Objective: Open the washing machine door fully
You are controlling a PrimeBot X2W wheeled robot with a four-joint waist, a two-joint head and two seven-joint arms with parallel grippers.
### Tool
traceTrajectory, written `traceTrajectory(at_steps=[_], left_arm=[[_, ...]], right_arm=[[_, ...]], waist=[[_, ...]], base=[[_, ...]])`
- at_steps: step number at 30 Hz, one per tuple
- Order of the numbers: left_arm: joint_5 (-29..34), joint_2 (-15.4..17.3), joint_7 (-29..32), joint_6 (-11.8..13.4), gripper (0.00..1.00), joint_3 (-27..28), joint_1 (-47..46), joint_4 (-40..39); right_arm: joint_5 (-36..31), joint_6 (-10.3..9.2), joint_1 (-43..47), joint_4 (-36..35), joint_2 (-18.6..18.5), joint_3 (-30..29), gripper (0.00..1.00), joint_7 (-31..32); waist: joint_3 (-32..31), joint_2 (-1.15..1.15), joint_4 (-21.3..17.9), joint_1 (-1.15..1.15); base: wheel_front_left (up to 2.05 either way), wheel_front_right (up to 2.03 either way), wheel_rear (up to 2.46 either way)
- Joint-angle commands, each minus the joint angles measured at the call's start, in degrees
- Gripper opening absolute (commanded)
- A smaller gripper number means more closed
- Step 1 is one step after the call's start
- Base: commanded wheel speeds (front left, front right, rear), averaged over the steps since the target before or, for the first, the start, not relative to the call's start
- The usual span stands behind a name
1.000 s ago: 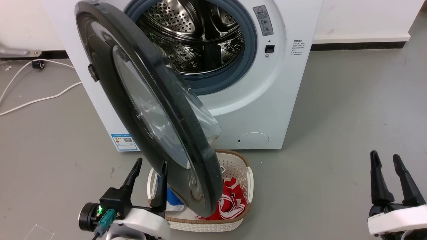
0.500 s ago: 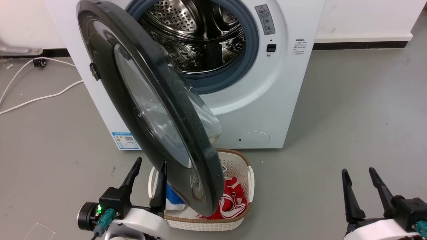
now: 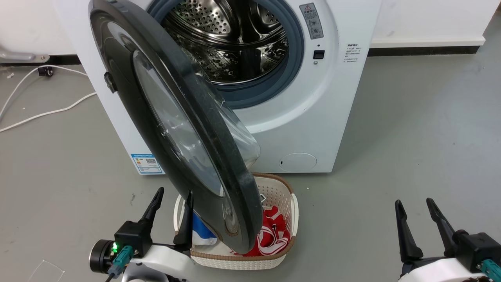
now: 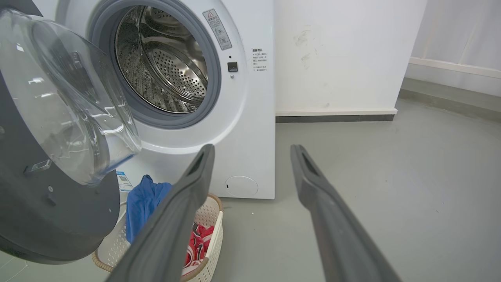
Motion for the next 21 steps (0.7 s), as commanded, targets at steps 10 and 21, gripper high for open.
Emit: traceTrajectory(at_steps=[10, 21], left_arm=[[-0.26, -0.07, -0.14, -0.33, 0.0, -0.25, -0.88, 0.04], [-0.72, -0.07, -0.14, 3.04, 0.0, 0.46, -5.45, -14.17]], right_arm=[[-0.1, -0.01, -1.01, 0.54, 0.28, 0.24, 1.0, -0.43], [-0.33, -0.01, -1.08, 0.81, 0.47, 0.02, 1.0, -0.55]], waist=[[0.18, 0.0, 0.34, 0.0], [-0.26, 0.0, 2.08, 0.0]], base=[[0.0, 0.0, 0.0], [0.0, 0.0, 0.0]])
